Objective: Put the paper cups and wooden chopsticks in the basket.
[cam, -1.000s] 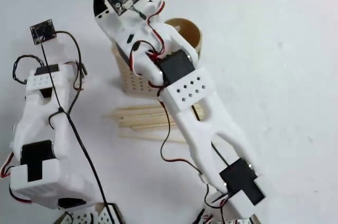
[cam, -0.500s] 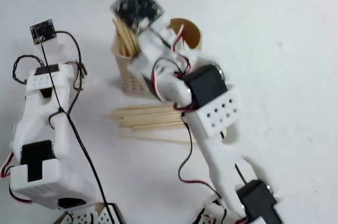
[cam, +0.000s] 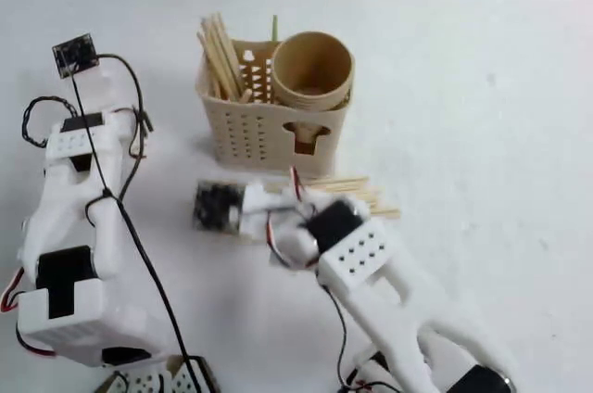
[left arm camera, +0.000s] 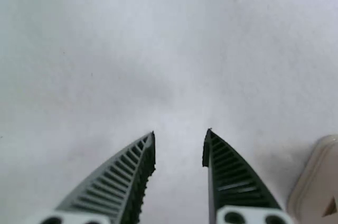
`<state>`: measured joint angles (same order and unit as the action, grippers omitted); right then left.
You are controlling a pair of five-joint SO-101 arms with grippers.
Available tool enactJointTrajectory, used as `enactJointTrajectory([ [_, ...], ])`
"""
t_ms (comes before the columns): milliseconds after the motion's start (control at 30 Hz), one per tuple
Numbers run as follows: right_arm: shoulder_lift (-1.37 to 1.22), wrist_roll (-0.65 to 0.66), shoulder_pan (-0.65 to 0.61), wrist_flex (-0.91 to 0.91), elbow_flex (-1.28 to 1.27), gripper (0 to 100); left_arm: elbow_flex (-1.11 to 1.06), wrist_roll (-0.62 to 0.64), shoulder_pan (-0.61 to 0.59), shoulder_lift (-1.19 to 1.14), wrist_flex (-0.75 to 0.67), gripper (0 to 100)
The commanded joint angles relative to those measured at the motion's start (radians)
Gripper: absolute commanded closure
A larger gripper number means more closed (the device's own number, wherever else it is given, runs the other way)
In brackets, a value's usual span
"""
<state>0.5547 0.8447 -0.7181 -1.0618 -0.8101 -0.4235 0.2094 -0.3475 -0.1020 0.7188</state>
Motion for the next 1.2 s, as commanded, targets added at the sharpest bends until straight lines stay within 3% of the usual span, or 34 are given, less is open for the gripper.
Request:
enactJointTrajectory([
  [0,0.044,0.032,-0.007,0.157,-0.155,83.5,0.006,0.006,0.005,0.028,-0.017,83],
  [333,0.024,0.075,-0.024,0.262,-0.253,87.5,0.006,0.006,0.005,0.027,-0.017,83],
  [533,-0.197,0.072,-0.019,0.314,-0.170,87.5,0.005,0.006,0.005,0.027,-0.014,83],
  [900,-0.414,-0.061,-0.018,0.349,-0.021,88.5,0.008,0.006,0.005,0.027,-0.017,83],
  [1000,-0.443,-0.057,-0.018,0.352,-0.020,99.5,0.008,0.006,0.005,0.028,-0.017,83],
  [1167,-0.427,-0.072,-0.001,0.344,-0.020,98.3,0.006,0.006,0.005,0.028,-0.015,83],
])
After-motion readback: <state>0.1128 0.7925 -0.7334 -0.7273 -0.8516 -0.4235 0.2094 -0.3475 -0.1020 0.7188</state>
